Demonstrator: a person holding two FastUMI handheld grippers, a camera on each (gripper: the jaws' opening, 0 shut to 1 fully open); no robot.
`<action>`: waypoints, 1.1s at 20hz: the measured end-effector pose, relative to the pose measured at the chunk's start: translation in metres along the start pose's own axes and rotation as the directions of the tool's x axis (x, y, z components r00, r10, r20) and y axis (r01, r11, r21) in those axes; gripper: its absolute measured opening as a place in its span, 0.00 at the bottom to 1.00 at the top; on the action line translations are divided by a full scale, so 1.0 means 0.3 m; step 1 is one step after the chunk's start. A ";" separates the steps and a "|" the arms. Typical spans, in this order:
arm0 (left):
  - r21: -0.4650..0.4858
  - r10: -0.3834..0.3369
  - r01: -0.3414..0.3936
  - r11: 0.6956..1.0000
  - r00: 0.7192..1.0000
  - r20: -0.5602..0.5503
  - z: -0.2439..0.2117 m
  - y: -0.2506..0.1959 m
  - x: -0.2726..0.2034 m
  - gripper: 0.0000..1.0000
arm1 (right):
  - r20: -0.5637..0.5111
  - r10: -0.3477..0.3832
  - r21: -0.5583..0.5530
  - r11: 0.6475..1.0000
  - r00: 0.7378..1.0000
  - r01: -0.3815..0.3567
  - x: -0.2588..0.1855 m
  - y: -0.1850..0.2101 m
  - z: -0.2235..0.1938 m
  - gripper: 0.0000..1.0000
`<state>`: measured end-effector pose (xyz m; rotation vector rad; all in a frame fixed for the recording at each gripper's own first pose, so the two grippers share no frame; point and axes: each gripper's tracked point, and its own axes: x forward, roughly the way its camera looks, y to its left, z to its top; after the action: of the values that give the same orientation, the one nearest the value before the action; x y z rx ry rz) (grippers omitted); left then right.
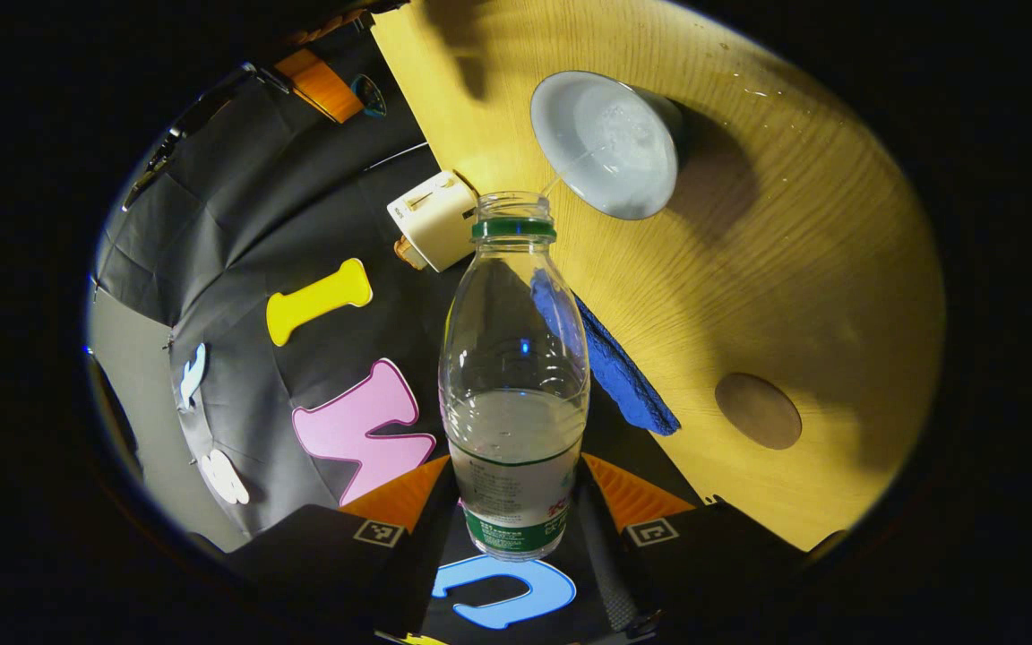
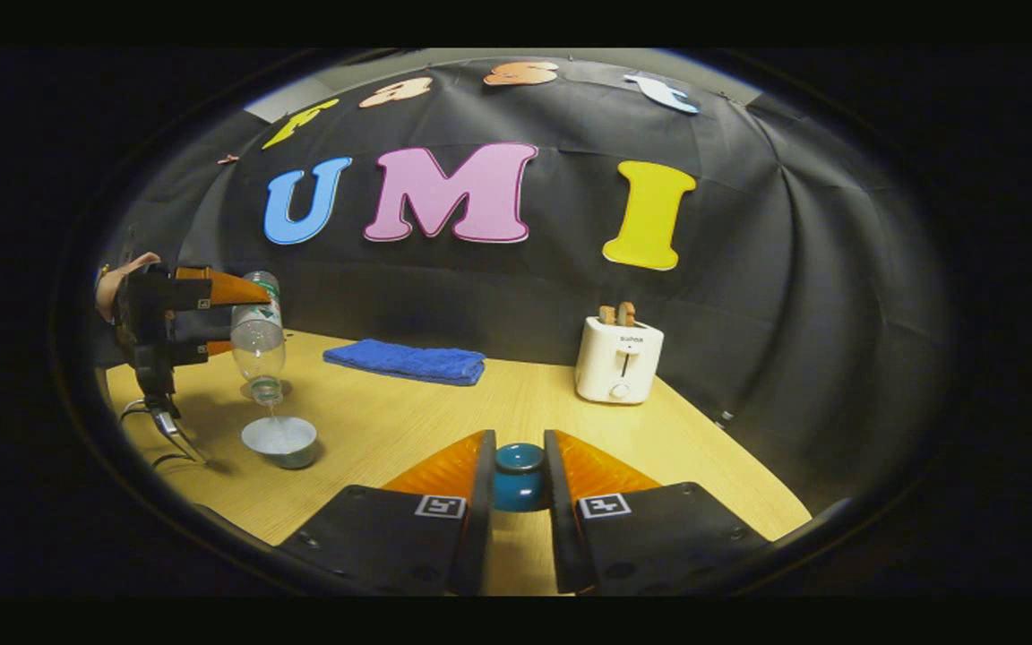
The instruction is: Open the teacup lid with one hand, grasp the water bottle and pour water into the teacup with the other hand; after pouring, place the water bottle on the coaster and then close the teacup lid.
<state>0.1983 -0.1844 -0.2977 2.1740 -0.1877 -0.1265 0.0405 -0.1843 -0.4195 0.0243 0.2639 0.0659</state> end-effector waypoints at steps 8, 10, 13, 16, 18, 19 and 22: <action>-0.105 0.010 -0.008 0.994 1.000 0.011 0.010 -0.004 -0.007 0.74 | -0.004 -0.005 -0.007 1.000 1.000 0.005 -0.005 0.016 0.013 0.31; -0.183 0.020 -0.017 0.983 1.000 0.013 0.015 0.006 -0.021 0.75 | -0.007 -0.006 -0.014 1.000 1.000 0.006 -0.003 0.027 0.013 0.31; -0.453 -0.011 0.003 0.892 1.000 -0.015 -0.021 0.007 -0.037 0.75 | -0.009 -0.012 -0.030 0.999 1.000 0.011 -0.002 0.042 0.026 0.31; -0.748 -0.035 0.004 0.664 0.999 -0.025 -0.060 0.032 -0.050 0.75 | -0.003 -0.018 -0.030 0.999 1.000 0.018 0.003 0.059 0.048 0.31; -0.893 -0.049 -0.005 0.450 0.998 -0.031 -0.117 0.054 -0.034 0.75 | -0.004 -0.021 -0.032 0.999 1.000 0.021 0.004 0.075 0.056 0.29; -0.944 -0.056 -0.014 0.330 0.998 -0.034 -0.154 0.064 -0.028 0.75 | -0.005 -0.021 -0.035 0.999 1.000 0.021 0.004 0.087 0.058 0.28; -0.999 -0.053 -0.032 0.004 0.998 -0.033 -0.257 0.078 0.015 0.75 | -0.010 -0.020 -0.038 0.999 1.000 0.020 0.009 0.119 0.063 0.26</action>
<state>0.2131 -0.1363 -0.2344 0.6156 0.0051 -0.1360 0.0459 -0.1489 -0.4008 -0.0167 0.2734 0.0515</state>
